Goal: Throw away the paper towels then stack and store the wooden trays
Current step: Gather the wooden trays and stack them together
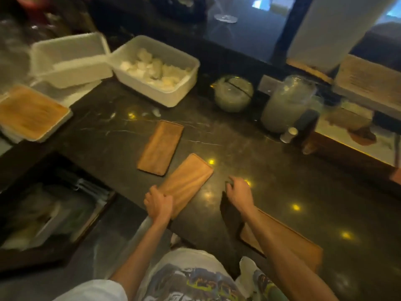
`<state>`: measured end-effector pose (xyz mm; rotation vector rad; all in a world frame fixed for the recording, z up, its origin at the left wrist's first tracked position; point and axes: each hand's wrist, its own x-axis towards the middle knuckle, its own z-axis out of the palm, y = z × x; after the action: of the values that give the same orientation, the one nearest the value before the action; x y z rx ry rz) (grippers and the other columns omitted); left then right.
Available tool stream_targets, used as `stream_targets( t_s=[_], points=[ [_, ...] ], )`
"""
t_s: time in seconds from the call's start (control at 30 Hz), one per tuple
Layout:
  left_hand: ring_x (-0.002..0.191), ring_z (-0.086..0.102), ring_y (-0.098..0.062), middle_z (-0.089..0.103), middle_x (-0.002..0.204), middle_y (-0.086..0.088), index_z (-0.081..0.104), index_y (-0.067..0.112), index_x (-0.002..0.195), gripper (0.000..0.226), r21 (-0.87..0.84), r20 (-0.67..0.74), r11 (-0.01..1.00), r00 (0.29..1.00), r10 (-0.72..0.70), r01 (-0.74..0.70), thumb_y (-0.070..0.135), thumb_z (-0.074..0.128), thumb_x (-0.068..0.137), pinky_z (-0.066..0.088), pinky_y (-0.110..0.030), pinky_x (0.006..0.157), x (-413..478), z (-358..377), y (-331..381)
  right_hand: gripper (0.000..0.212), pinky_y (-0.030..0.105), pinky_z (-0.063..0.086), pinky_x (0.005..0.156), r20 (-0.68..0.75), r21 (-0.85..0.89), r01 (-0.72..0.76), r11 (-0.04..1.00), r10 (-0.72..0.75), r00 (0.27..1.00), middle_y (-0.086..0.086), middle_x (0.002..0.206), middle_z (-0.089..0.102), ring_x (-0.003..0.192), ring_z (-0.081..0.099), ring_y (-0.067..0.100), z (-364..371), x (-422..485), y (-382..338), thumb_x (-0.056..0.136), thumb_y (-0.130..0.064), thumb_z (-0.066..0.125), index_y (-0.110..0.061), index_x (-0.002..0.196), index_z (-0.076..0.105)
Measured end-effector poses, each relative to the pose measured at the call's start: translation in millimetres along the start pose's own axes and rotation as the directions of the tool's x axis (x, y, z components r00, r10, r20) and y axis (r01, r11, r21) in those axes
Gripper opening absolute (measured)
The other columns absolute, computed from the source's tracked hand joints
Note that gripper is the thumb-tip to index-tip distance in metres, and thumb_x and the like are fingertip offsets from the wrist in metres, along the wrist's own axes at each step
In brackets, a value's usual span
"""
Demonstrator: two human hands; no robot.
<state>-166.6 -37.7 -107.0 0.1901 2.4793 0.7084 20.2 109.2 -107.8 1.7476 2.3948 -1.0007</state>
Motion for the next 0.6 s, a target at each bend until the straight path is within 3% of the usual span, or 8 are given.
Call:
stream_targets(
  t_s=[0.13,0.23,0.37,0.47,0.6],
  points=[
    [0.136,0.031,-0.041,0.031,0.149,-0.023,0.033,0.003,0.143,0.061,0.014,0.096,0.980,0.976,-0.197,0.196,0.015,0.052,0.087,0.033,-0.045,0.111,14.8,-15.7,-15.5,0.046,0.040,0.037,0.110,0.164,0.005,0.090,0.996,-0.090,0.982,0.019,0.139,0.051,0.131,0.046,0.034,18.0,40.2,-63.2,0.094,-0.017,0.054,-0.003,0.137,0.046],
    [0.126,0.043,-0.042,0.035,0.144,-0.024,0.042,-0.003,0.136,0.050,-0.080,0.225,0.954,0.938,-0.265,0.289,0.015,0.045,0.089,0.042,-0.045,0.106,23.6,-16.2,-20.9,0.055,0.044,0.031,0.116,0.236,-0.008,0.057,0.998,-0.053,0.970,0.016,0.148,0.042,0.138,0.037,0.033,28.3,54.6,-83.3,0.095,-0.022,0.055,-0.005,0.144,0.037],
    [0.105,0.050,-0.032,0.036,0.141,-0.016,0.048,0.006,0.132,0.044,-0.330,0.278,0.866,0.915,-0.292,0.377,0.014,0.044,0.088,0.054,-0.045,0.090,26.5,-17.8,-22.3,0.043,0.043,0.038,0.110,0.175,0.022,-0.114,0.993,0.109,0.979,0.017,0.136,0.053,0.128,0.045,0.034,25.9,64.1,-78.2,0.093,-0.023,0.056,-0.009,0.133,0.053],
    [0.110,0.054,-0.034,0.046,0.135,-0.017,0.049,0.014,0.129,0.044,-0.386,0.254,0.858,0.933,-0.255,0.340,0.010,0.046,0.085,0.052,-0.048,0.096,23.0,-13.2,-17.4,0.035,0.041,0.046,0.104,0.154,0.202,-0.200,0.959,0.171,0.973,0.012,0.128,0.064,0.119,0.057,0.027,5.2,56.2,-50.0,0.093,-0.015,0.055,-0.011,0.127,0.062],
    [0.113,0.057,-0.030,0.057,0.128,-0.014,0.049,0.014,0.132,0.048,-0.434,0.277,0.888,0.960,-0.028,0.151,-0.004,0.046,0.087,0.050,-0.045,0.100,-4.7,10.5,15.2,0.029,0.040,0.052,0.095,0.026,0.382,-0.262,0.886,0.273,0.962,0.007,0.116,0.071,0.107,0.064,0.021,-41.9,11.9,24.2,0.091,-0.016,0.061,-0.016,0.119,0.068]
  ],
)
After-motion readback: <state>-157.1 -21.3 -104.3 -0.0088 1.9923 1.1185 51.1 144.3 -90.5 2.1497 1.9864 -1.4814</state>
